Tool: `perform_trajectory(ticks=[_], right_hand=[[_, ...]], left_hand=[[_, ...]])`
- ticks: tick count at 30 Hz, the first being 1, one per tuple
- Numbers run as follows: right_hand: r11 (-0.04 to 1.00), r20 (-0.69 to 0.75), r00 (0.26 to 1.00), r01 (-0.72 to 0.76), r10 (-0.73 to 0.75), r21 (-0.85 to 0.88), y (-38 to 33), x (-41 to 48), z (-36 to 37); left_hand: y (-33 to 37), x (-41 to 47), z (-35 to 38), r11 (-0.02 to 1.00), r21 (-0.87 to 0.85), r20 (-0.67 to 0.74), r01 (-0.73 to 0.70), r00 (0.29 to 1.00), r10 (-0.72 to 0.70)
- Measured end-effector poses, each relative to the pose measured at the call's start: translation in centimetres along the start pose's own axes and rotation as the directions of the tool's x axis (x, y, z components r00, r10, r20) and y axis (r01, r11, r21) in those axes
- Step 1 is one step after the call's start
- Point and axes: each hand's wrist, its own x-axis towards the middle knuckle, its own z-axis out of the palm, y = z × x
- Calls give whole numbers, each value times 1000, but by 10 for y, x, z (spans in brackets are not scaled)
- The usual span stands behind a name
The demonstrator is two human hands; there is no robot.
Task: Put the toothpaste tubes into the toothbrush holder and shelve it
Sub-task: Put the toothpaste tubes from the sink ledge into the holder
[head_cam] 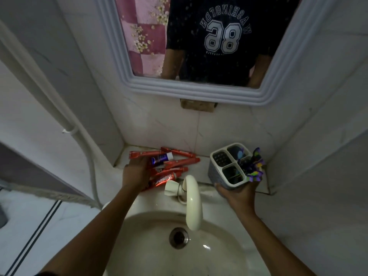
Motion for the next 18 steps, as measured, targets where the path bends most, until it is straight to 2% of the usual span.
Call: perform_trajectory(ticks=[6,8,10,14,16,18], right_hand=[[1000,-6,1000,7,-7,19,-7,-4,2],[999,19,1000,10,-11,41,-4,-1,2],[999,39,999,13,-15,48,-4,-1,3],[1000,109,994,5,-3,-26,-18,-10,-2],[998,71,996,57,-57,0,-19,-10,0],[995,10,996,93,-93,34,-20,-10,3]], left_hand=[[-8,25,-6,948,268,78,-171,985,156],[-9,30,-17,926,335,106,-177,983,150],[-9,26,-28,924,347,74,-164,986,147],[-1,1,-55,986,146,-18,-81,996,85],[5,-12,-74,999,30,-1,-19,1000,19],[19,-21,-96,998,-66,9,-20,1000,21]])
